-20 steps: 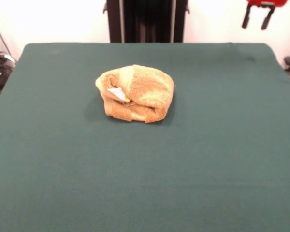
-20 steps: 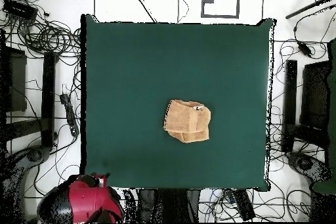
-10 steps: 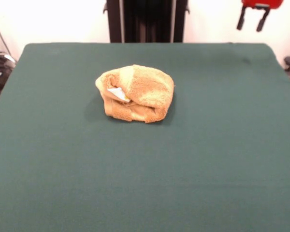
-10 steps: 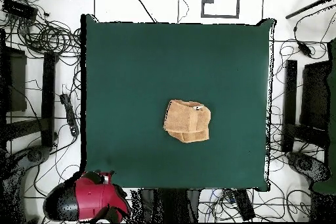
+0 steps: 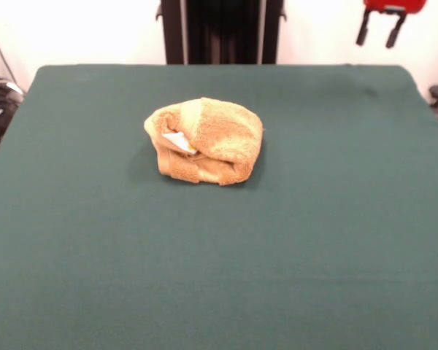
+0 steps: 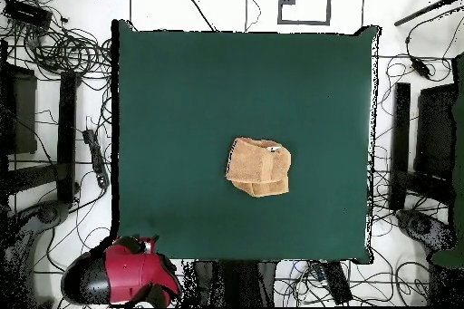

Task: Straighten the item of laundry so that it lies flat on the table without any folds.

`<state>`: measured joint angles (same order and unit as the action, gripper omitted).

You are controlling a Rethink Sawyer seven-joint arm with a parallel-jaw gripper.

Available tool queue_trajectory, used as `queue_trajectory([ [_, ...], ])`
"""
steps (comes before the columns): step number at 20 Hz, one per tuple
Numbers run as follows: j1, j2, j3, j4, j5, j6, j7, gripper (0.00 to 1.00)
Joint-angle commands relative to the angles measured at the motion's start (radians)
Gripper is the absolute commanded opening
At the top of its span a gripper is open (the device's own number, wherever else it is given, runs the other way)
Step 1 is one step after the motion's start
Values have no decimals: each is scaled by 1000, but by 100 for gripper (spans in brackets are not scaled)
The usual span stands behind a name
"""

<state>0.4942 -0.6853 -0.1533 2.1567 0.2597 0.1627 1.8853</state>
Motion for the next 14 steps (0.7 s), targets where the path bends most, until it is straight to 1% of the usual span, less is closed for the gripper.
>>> queue_trajectory([
  [1,-45,21,91,3,-21,-42,150,100],
  [9,-95,32,118,-1,-53,-50,137,100],
  [14,-107,33,123,-5,-70,-52,137,100],
])
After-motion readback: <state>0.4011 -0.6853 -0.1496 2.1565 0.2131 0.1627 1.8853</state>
